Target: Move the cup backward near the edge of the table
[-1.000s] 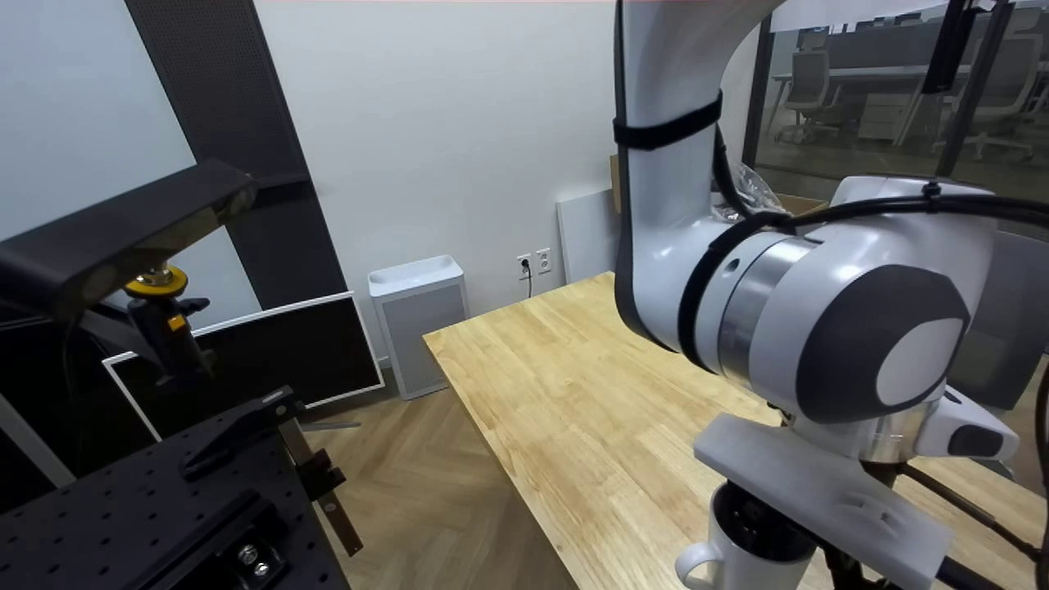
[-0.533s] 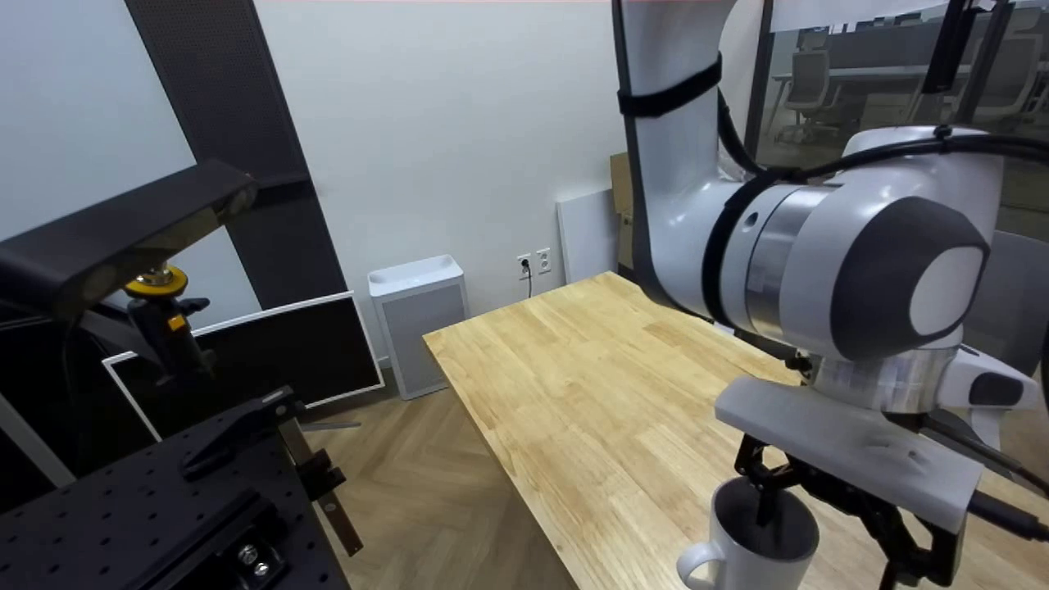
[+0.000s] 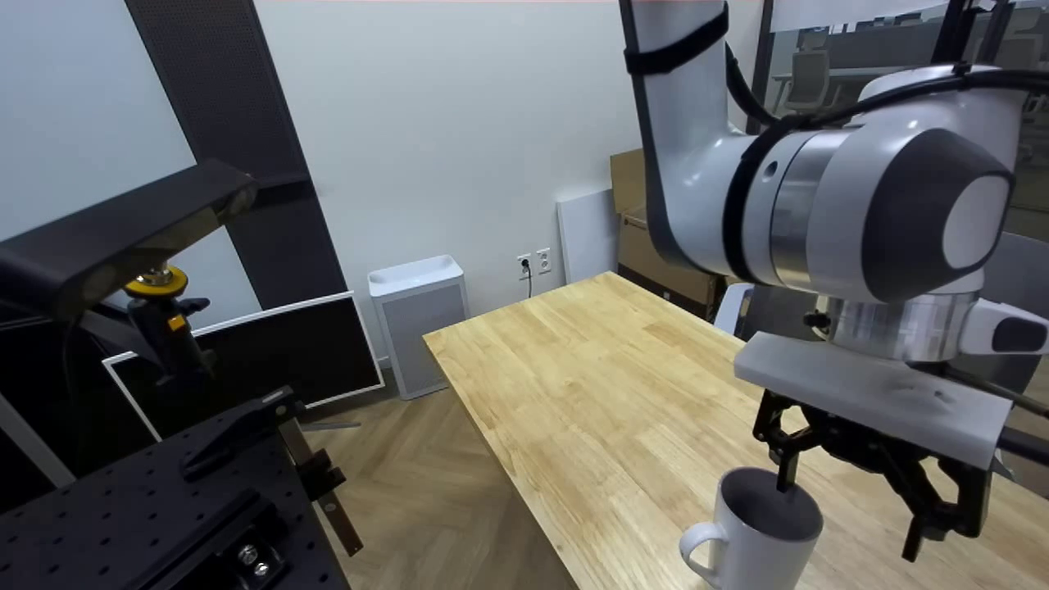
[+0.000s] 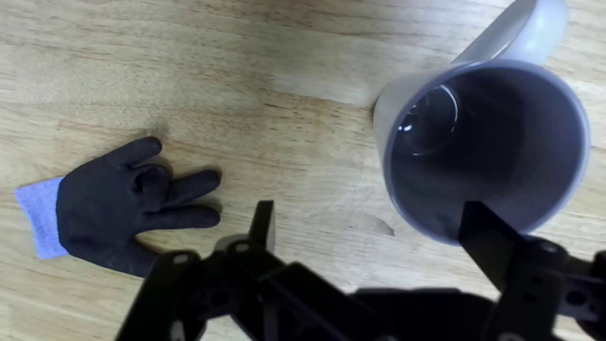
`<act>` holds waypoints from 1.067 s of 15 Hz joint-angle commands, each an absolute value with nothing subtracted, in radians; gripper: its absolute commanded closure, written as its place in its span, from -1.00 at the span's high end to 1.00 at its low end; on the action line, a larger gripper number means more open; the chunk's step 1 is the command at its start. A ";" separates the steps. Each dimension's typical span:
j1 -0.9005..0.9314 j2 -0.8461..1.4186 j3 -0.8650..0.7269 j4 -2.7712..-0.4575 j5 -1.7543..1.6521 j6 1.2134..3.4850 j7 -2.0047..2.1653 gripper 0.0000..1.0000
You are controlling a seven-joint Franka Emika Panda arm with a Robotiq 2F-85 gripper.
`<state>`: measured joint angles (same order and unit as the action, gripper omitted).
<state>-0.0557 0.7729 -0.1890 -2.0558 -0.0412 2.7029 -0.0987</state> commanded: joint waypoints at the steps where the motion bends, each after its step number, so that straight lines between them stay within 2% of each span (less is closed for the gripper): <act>1: -0.046 0.734 -0.198 -2.045 -0.071 2.663 -0.044 1.00; 16: -0.074 0.723 -0.176 -2.025 -0.085 2.653 -0.073 1.00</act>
